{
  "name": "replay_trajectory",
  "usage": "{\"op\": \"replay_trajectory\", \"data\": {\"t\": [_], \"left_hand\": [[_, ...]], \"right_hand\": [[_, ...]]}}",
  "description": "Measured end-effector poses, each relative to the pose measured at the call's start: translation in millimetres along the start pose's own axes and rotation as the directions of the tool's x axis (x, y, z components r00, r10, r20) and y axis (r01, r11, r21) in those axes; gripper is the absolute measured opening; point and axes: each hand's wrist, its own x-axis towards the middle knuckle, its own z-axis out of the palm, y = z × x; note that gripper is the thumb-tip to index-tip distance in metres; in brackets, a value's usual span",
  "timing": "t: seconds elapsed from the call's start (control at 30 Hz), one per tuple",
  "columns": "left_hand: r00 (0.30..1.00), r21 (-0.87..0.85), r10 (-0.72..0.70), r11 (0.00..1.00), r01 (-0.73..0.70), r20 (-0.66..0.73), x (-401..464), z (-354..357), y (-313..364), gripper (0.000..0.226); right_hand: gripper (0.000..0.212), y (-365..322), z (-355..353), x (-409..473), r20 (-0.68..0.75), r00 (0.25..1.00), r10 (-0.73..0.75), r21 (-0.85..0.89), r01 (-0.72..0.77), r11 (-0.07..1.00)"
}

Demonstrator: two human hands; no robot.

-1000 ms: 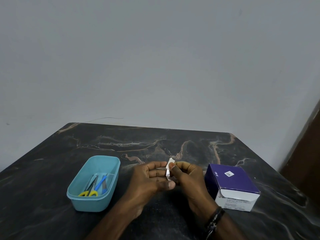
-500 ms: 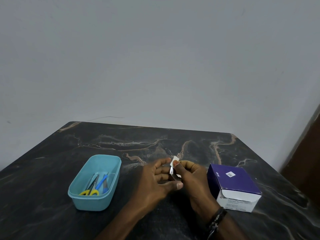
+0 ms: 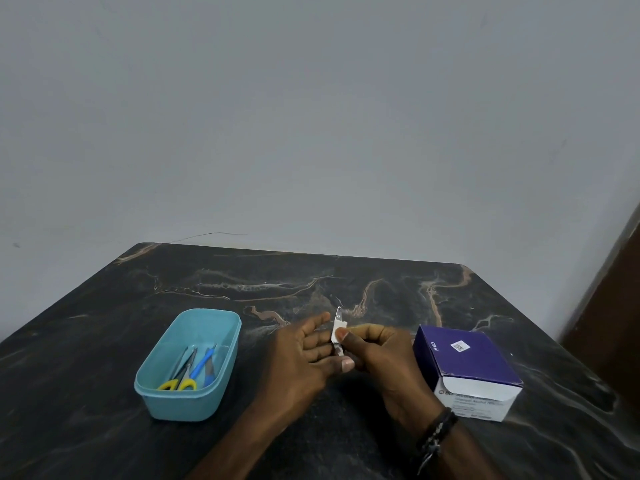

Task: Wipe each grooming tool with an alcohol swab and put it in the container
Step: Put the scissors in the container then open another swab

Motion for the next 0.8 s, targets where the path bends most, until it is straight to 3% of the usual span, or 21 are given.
{"op": "replay_trajectory", "data": {"t": [0.17, 0.33, 0.5, 0.8], "left_hand": [[1.0, -0.002, -0.002, 1.0, 0.002, -0.003, -0.5, 0.3, -0.1, 0.081], [1.0, 0.027, 0.0, 1.0, 0.0, -0.013, -1.3, 1.3, 4.5, 0.077], [0.998, 0.041, -0.034, 0.999, 0.032, 0.053, -6.1, 4.5, 8.1, 0.06], [0.997, 0.1, -0.035, 0.995, 0.029, 0.065, -6.6, 4.6, 6.9, 0.023]], "right_hand": [[0.017, 0.8, -0.7, 0.3, 0.013, 1.0, 0.028, -0.004, -0.028, 1.0], [0.01, 1.0, 3.3, -0.8, -0.078, 0.994, -0.077, -0.027, 0.075, 0.997], [0.008, -0.6, 2.2, 0.0, -0.146, 0.977, -0.155, -0.028, 0.153, 0.988], [0.011, -1.3, 4.7, -0.9, -0.125, 0.984, -0.126, -0.045, 0.121, 0.992]]}}
